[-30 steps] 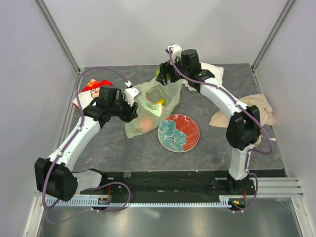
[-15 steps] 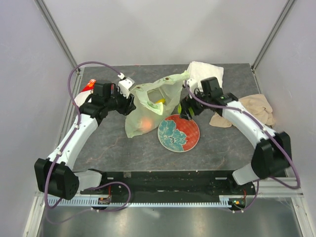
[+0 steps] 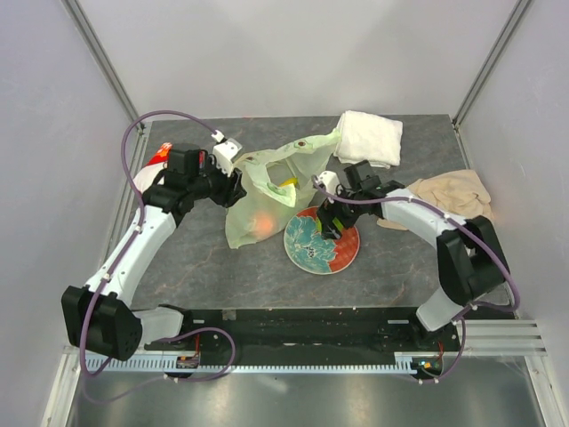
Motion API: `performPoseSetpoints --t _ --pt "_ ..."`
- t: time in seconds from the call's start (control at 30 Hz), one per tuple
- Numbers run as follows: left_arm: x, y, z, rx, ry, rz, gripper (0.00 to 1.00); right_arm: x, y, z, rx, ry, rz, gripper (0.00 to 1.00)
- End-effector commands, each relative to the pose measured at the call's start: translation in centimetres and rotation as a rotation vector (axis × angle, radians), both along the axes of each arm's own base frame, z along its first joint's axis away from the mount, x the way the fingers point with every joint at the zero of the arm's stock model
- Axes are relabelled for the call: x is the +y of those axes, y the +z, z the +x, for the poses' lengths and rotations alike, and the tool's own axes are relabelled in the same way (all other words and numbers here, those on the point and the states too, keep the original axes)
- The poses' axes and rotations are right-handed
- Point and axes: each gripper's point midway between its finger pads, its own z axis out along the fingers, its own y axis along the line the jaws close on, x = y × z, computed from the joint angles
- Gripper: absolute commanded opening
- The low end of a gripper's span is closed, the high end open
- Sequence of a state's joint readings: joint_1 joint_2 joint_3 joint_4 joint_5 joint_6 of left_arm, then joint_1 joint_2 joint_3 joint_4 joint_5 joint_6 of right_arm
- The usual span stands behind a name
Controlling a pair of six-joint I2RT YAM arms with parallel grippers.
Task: Take the fake fruits out of the plastic bag
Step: Place the fake fruit on the plate.
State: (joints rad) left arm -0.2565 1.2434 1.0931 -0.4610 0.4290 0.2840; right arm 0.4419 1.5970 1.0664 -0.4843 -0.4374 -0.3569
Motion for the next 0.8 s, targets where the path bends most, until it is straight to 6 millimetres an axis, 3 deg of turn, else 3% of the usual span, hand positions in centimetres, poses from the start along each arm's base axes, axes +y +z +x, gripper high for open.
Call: performPoseSetpoints --t 0.0,0.13,0.3,0.47,0.53,0.63,0.67,0.77 --pt "-0.3 1.9 -0.1 -0.051 -0.002 -0.047 0.52 4.1 0.9 1.4 -0.091 0.111 0.065 0.64" --pt "0.1 1.6 -0.3 -0.048 0.013 -0.041 0.53 6.2 -0.4 0.5 -0.024 0.167 0.071 0.67" --pt "0.2 1.7 -0.2 -0.048 0.014 -0.046 0.53 8.0 -1.8 1.1 0.038 0.177 0.091 0.68" --pt "0.1 1.6 -0.1 -0.041 0.01 -0.05 0.53 8.9 -2.2 1.8 0.052 0.2 0.101 0.71" --pt "-0.1 1.6 -0.1 -0.037 0.003 -0.055 0.54 9.2 -2.4 1.1 0.086 0.226 0.109 0.73" --pt "-0.1 1.7 0.1 -0.033 0.006 -0.057 0.57 9.3 -2.4 0.4 0.098 0.26 0.099 0.8" --pt "-0.1 1.8 0.2 -0.036 0.009 -0.058 0.59 9.2 -2.3 0.1 0.099 0.26 0.098 0.98" --pt "-0.1 1.8 0.5 -0.032 0.016 -0.057 0.67 8.7 -2.1 -0.3 0.098 0.252 0.086 0.98"
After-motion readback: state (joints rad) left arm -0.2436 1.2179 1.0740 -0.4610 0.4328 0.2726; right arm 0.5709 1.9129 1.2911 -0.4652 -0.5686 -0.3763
